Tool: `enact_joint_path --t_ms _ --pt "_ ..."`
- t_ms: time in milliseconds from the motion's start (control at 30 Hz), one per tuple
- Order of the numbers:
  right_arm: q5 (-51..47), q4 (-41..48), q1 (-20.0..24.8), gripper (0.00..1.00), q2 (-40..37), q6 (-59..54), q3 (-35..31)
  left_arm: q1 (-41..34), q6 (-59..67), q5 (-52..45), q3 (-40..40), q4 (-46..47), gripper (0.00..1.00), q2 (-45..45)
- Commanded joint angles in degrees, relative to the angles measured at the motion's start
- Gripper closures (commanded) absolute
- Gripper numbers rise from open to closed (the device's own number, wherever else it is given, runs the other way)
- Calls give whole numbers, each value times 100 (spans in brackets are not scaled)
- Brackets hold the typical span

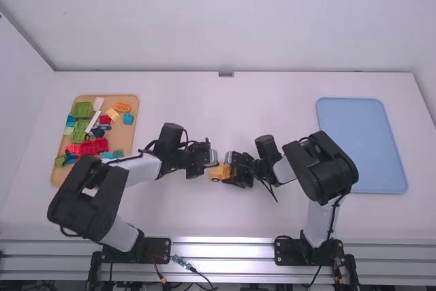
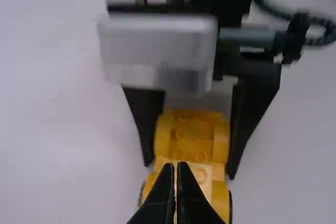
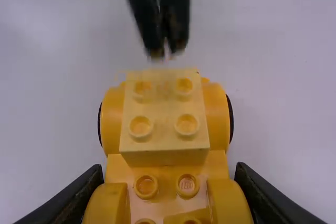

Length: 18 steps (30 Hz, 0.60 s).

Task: Assemble lego blocks to make yellow taxi

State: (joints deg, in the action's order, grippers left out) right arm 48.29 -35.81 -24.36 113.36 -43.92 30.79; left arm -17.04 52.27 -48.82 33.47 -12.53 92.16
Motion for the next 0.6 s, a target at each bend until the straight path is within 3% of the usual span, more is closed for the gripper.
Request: enact_joint_path --t_ms 0,133,233,333,367,400,433,567 --pt "120 22 11 42 83 13 42 44 -39 -149 -11 13 98 -479" --pt "116 -11 -7 42 83 15 39 151 -122 13 -11 48 98 -820" --pt "114 2 4 36 83 17 61 404 -748 481 -11 -55 97 -1028" --pt "118 9 0 35 83 11 85 671 -1093 636 -11 -151 92 -1058" --pt "114 -15 0 35 83 17 79 774 -1158 645 -11 -155 86 -1061" --pt "114 -37 0 34 83 13 70 907 -1252 627 -11 -146 66 -1061" --pt "111 -28 0 33 83 11 70 994 -1314 621 -11 -136 57 -1061" --pt "114 24 7 28 83 13 74 1327 -1600 619 -11 -101 54 -1061"
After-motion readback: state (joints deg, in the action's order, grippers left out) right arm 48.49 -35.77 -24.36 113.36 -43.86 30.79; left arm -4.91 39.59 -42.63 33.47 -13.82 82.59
